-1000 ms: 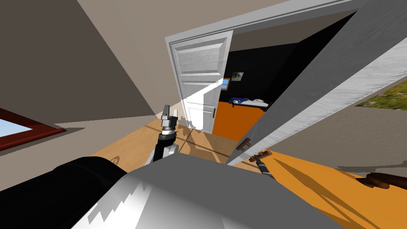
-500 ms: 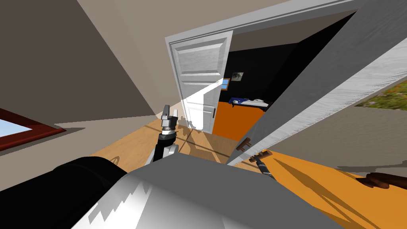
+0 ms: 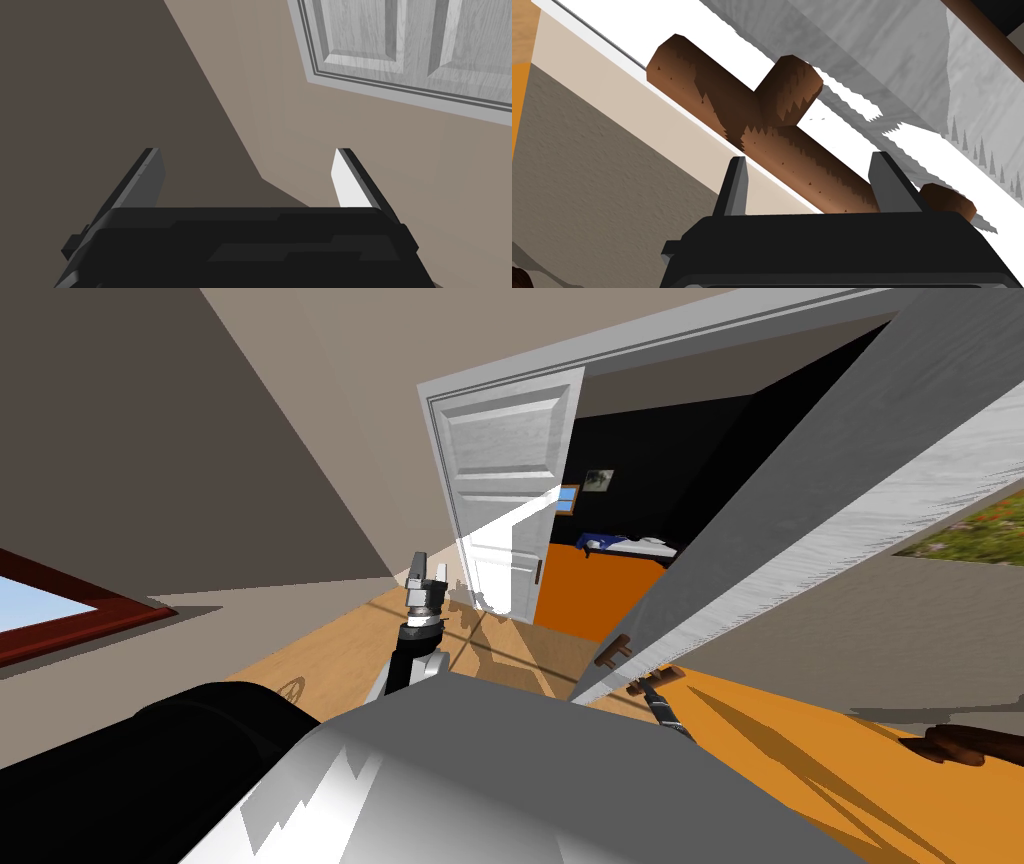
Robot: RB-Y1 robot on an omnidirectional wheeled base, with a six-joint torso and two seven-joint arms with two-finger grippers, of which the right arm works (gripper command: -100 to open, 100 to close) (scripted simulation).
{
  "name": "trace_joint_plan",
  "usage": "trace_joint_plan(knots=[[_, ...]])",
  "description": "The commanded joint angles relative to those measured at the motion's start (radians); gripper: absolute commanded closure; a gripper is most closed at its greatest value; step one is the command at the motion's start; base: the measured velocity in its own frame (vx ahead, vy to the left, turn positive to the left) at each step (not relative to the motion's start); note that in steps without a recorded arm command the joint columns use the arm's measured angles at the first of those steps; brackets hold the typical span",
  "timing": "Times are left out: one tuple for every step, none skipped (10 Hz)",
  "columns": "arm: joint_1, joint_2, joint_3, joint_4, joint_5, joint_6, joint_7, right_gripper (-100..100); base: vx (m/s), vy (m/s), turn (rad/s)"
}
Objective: Pull the door open
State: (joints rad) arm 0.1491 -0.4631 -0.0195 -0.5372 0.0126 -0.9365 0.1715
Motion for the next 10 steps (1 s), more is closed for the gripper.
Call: trace_joint_plan(knots=[[-0.004,0.009,0.001,-0.001,-0.007,0.004,-0.029,100,-0.009,-0.012,-0.003],[-0.004,0.009,0.001,-0.001,-0.007,0.004,-0.029,100,0.0,0.0,0.0],[-0.004,0.009,0.001,-0.001,-0.007,0.004,-0.029,100,0.0,0.0,0.0],[-0.004,0.009,0.001,-0.001,-0.007,0.004,-0.029,100,0.0,0.0,0.0],[-0.004,0.009,0.001,-0.001,-0.007,0.004,-0.029,100,0.0,0.0,0.0],[-0.004,0.009,0.001,-0.001,-0.007,0.004,-0.029,100,0.0,0.0,0.0],[-0.004,0.009,0.001,-0.001,-0.007,0.004,-0.029,100,0.0,0.0,0.0],[-0.011,0.0,0.009,0.013,-0.001,-0.008,-0.028,100,-0.053,-0.061,0.029],[-0.012,0.001,0.01,0.013,-0.002,-0.008,-0.035,100,-0.071,-0.099,0.048],[-0.014,0.002,0.013,0.013,-0.003,-0.008,-0.046,100,-0.056,-0.084,0.04]])
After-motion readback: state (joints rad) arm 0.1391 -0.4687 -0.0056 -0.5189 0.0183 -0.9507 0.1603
